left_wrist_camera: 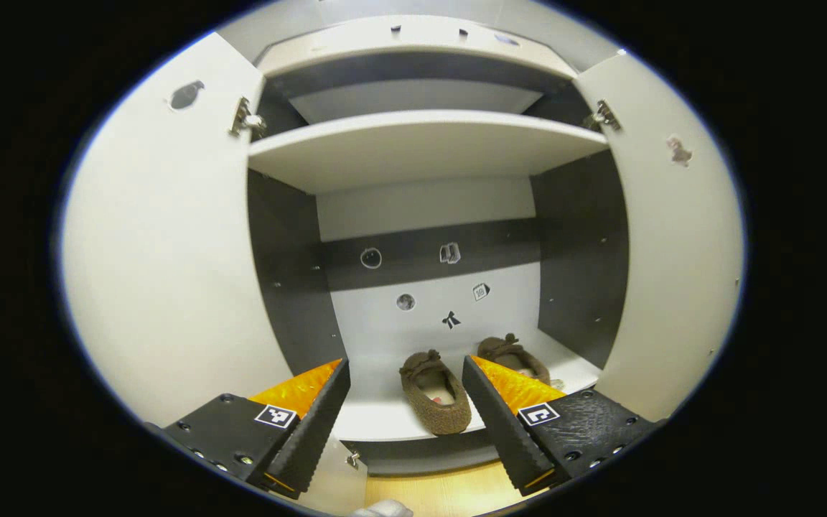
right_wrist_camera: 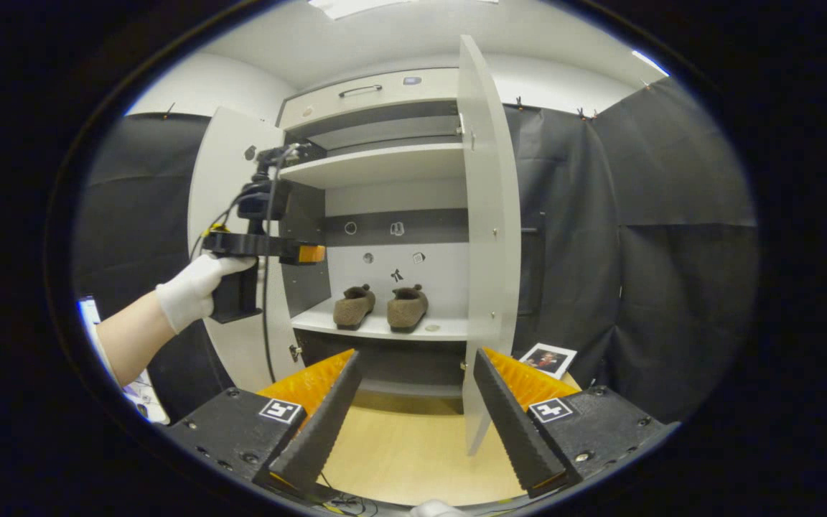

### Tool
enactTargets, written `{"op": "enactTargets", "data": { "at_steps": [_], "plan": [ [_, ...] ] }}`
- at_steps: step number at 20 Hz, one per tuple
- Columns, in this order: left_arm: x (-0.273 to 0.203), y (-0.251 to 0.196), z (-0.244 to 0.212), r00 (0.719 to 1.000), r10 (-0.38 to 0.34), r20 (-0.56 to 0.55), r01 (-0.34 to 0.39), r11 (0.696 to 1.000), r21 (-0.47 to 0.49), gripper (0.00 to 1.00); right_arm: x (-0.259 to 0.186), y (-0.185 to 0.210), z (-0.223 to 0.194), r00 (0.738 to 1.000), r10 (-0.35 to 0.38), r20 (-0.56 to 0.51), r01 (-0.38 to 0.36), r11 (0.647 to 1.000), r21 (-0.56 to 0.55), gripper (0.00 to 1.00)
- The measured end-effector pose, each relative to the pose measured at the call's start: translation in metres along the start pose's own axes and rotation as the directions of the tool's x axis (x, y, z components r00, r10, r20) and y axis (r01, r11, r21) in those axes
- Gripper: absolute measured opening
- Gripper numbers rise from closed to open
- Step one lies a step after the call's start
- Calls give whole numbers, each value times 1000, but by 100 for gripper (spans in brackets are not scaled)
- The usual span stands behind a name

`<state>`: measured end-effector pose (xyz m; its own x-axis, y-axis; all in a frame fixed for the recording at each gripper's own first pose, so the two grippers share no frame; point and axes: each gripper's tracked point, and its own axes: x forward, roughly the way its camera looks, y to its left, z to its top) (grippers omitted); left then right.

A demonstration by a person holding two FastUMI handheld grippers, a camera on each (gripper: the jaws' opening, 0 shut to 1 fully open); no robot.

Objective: Grab one shoe with the right hand and put it into the shoe cabinet, grab the other shoe with the left hand and put it into the shoe cabinet; then close the right door with the right hand and the left door with the left hand.

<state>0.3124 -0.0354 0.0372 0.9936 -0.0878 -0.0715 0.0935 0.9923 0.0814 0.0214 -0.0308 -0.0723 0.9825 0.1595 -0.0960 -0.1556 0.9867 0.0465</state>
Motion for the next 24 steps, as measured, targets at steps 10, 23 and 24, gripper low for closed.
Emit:
{"op": "enactTargets", "data": {
  "at_steps": [10, 23, 24],
  "plan": [
    [-125, 8, 4, 985, 81, 152, -80, 997, -16, 96, -4, 9, 18, 999, 11, 47, -11, 1000, 2, 100],
    [-230, 13, -93, 988, 151, 38, -147, 985, -88, 96, -6, 27, 16, 999, 9, 31, -9, 1000, -11, 100],
    [-230, 12, -94, 989, 146, 35, -142, 985, -101, 96, -7, 21, 20, 999, -2, 37, 2, 1000, -14, 100]
  ]
}}
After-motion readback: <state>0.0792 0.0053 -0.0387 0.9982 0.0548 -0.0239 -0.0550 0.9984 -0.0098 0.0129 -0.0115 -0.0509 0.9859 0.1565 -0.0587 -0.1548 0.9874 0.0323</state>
